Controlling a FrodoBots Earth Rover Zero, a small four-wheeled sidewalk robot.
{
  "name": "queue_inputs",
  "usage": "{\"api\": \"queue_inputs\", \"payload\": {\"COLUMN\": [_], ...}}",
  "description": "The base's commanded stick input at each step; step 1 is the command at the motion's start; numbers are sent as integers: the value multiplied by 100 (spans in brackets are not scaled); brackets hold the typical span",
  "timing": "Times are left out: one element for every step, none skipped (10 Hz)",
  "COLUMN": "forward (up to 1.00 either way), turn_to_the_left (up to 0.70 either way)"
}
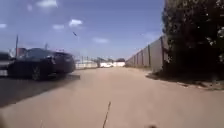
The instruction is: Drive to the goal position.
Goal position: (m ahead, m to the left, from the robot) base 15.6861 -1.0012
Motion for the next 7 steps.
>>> {"api": "queue_inputs", "payload": {"forward": [100, 100, 100, 100, 100, 100, 100], "turn_to_the_left": [0, 0, 0, 0, 0, 0, 0]}}
